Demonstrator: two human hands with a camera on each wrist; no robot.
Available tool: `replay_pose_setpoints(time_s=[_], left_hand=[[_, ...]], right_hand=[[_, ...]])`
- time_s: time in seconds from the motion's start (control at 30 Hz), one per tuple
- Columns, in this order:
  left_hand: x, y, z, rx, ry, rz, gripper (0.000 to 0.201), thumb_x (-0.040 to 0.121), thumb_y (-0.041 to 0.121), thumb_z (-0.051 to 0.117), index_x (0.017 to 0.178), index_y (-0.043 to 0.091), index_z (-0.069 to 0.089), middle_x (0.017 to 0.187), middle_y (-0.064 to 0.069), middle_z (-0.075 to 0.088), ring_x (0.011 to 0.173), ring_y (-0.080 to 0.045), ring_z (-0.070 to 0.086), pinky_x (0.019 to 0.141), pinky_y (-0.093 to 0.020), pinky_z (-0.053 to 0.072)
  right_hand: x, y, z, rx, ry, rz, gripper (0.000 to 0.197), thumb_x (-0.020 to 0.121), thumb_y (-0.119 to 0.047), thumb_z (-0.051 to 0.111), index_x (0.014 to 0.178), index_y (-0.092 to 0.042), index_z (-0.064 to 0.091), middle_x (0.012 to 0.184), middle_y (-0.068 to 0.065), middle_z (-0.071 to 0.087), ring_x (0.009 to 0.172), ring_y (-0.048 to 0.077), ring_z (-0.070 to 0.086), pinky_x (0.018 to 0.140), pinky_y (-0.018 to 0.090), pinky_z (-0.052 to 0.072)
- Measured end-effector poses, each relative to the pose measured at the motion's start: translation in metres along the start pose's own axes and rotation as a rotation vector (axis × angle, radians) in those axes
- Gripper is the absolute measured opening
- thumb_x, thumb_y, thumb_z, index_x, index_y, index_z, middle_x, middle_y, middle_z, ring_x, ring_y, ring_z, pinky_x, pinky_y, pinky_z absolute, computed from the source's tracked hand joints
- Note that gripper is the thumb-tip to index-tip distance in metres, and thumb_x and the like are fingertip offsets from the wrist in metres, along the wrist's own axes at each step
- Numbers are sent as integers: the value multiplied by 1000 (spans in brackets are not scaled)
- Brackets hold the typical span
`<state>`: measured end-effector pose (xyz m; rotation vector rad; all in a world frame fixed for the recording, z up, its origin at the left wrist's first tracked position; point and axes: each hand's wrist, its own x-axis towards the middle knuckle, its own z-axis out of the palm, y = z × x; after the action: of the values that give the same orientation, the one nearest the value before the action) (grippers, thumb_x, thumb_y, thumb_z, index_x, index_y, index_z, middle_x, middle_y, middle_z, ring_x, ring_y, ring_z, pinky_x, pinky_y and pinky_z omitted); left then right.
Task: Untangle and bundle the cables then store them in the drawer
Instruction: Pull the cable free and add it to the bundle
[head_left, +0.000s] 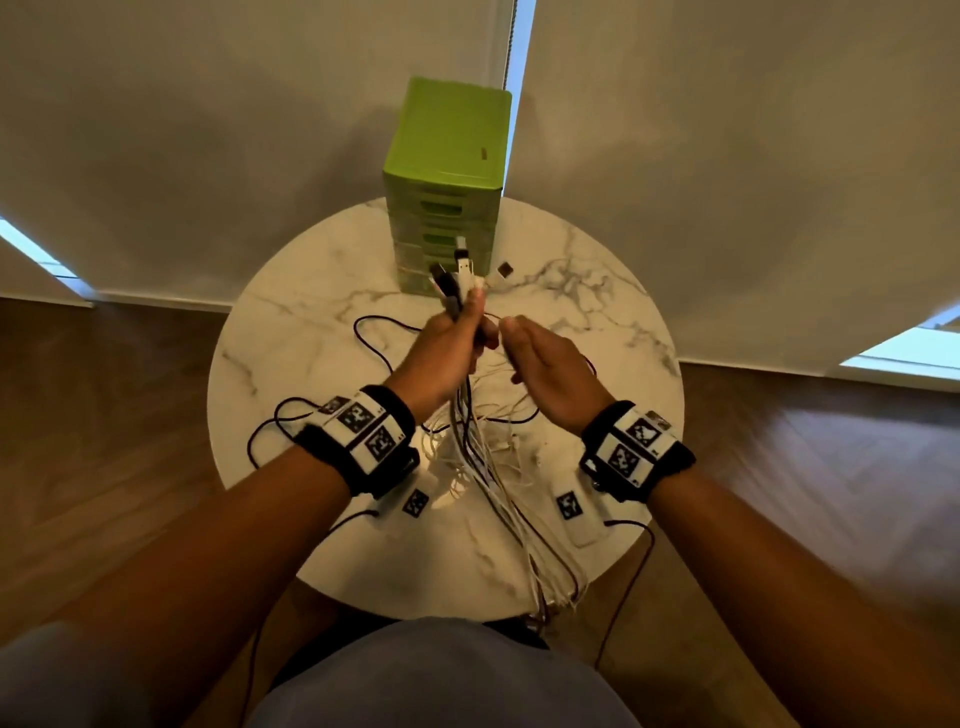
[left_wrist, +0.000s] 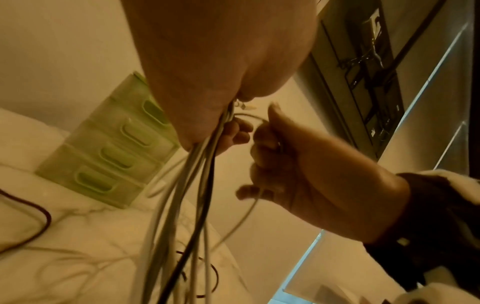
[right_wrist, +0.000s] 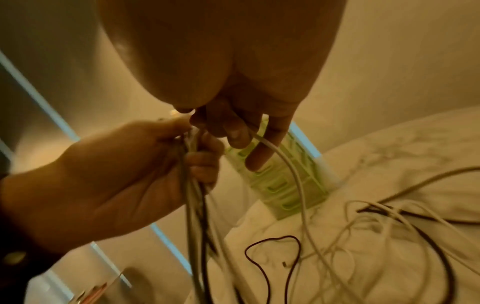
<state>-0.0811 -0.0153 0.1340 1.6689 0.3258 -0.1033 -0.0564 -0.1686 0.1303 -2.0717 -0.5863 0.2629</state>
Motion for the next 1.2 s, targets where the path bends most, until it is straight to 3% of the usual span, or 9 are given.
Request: replay_pose_setpoints(time_s=[0.13,0.27,0.47,0.63,0.77,0.83,1.03,1.1,1.2], left_hand=[[2,2,6,-193,28,-23,52,99,62,44,80,15,57,68,-8,44,67,-21,42,68,-36,35],[9,5,5,-268,113,50,45,108,42,39,74,16,51,65,-4,44,56,-11,44,61,-24,40],[15,5,-2,-479,81,38,39,109,35,37,79,14,49,69,2,54,59,-15,61,61,-32,54],[21,24,-29,-566,87,81,37,109,38,38,76,21,42,61,8,44,45,-7,32,46,-22,28],[29,38,-56,-534,115,146,36,109,37,39,76,21,42,58,8,38,48,-9,26,50,-26,22],[27,38,-56,-440,122,175,36,108,38,42,75,22,45,58,8,37,50,-10,27,53,-28,23],[10,13,-27,-105,17,153,38,103,46,51,73,23,54,57,11,40,52,-9,33,56,-29,27],[6,2,-17,-41,-10,103,40,102,50,50,79,20,63,55,11,41,51,-10,36,56,-29,31],[3,-2,-8,-90,-35,22,46,100,56,49,85,17,67,56,7,43,54,-12,38,57,-29,33]], right_hand=[[2,-9,6,-27,-45,-63,37,108,-41,28,94,-24,59,73,-20,59,68,2,56,69,30,49],[-13,7,11,-48,-208,-58,42,108,-41,28,73,-29,48,64,-11,50,59,3,47,63,26,39],[-33,29,11,61,-251,64,45,107,-42,33,69,-22,46,55,-13,49,52,5,44,61,27,41],[-55,61,4,-106,-473,241,61,102,-60,25,68,-18,52,59,7,59,55,12,53,71,26,46],[-65,89,-10,-174,-424,281,41,103,-54,29,77,-34,54,70,-5,59,63,16,58,73,34,51],[-55,94,-20,-263,-336,286,45,102,-57,30,78,-28,55,70,1,60,65,22,59,73,39,51],[-8,49,-31,-304,-38,179,41,107,-43,32,71,-33,48,72,-7,55,67,9,48,71,27,31],[0,26,-27,-230,-29,77,42,107,-42,31,74,-25,51,71,-5,56,67,10,51,69,27,33],[5,1,-17,-223,-125,-34,38,108,-37,31,74,-33,46,69,-8,54,64,4,50,64,18,37]])
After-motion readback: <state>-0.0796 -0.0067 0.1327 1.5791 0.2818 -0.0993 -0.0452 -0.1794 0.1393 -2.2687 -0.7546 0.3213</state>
